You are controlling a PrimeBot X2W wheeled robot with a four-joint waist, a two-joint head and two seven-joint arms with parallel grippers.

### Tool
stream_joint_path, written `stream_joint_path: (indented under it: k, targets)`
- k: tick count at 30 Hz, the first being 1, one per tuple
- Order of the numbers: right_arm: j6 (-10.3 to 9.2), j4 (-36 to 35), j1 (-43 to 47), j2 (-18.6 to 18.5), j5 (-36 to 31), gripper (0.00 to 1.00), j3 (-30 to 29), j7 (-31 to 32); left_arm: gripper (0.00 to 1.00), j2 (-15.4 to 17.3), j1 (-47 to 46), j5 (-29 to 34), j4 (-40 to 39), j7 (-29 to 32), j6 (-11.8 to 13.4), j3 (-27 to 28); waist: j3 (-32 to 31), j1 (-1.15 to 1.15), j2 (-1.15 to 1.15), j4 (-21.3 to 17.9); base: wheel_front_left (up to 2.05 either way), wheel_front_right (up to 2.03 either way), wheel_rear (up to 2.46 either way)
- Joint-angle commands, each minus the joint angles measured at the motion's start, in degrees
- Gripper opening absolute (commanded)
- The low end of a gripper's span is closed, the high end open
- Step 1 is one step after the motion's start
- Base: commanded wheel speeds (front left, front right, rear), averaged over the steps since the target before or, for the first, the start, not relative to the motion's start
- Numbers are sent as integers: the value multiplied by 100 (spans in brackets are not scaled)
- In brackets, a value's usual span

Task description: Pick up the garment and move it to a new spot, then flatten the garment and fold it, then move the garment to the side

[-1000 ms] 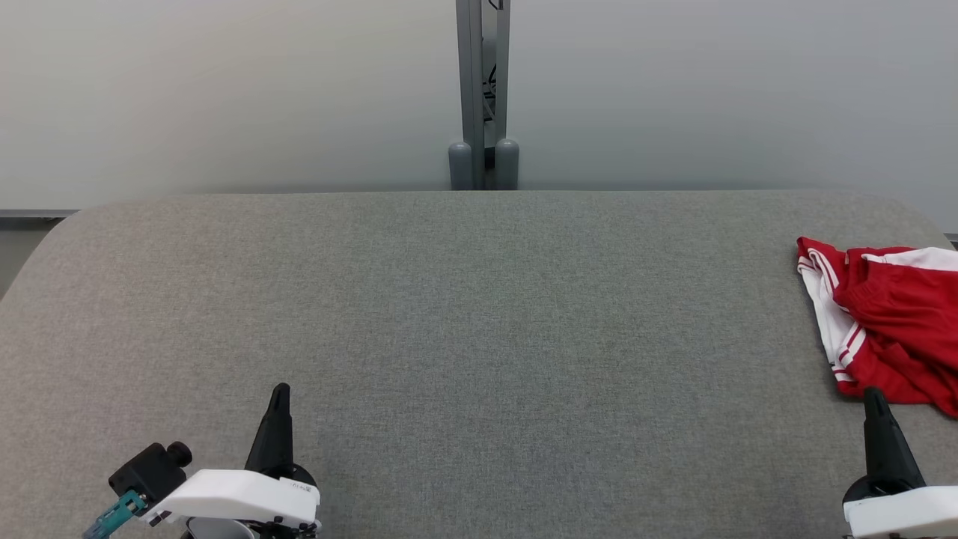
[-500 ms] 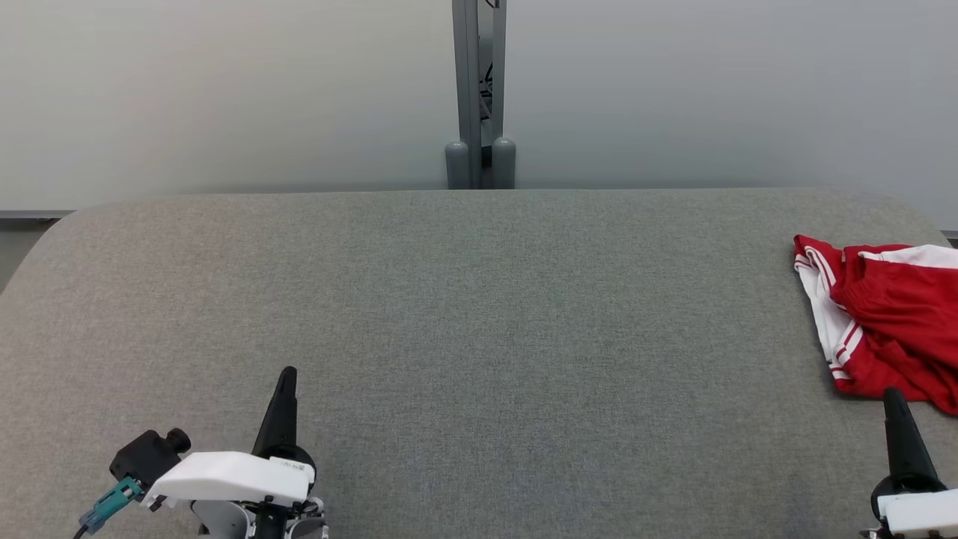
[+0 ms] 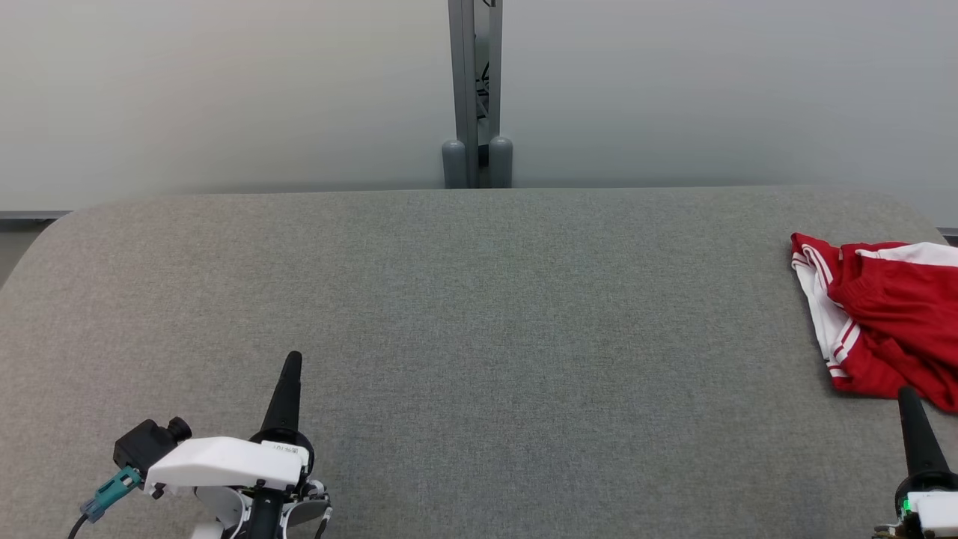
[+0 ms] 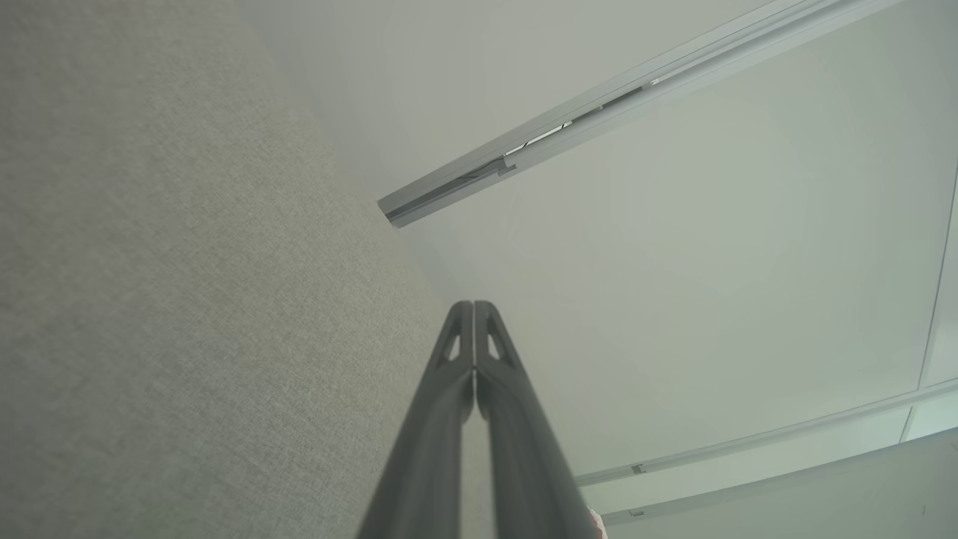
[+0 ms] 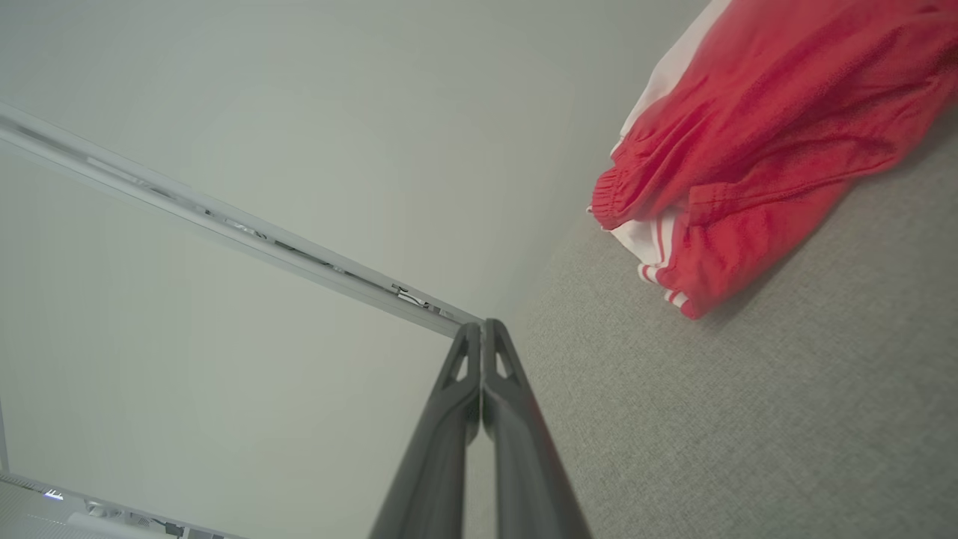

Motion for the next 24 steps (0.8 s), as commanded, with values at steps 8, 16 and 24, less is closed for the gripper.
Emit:
stream_joint_path:
  k: [8,16,24]
  targets:
    - [2,-99,50,-89,651,0,-130,170,0,26,-233,-516,-5,110,-107,-11,8,0,0,-18,0,0,0]
    - [2,-122,61,-102,1066,0,-201,267,0,28,-321,-841,20,186,-163,-26,14,0,0,-32,0,0,0]
    - [2,-144,72,-116,1521,0,-258,365,0,31,-396,-1189,49,263,-218,-43,22,0,0,-49,0,0,0]
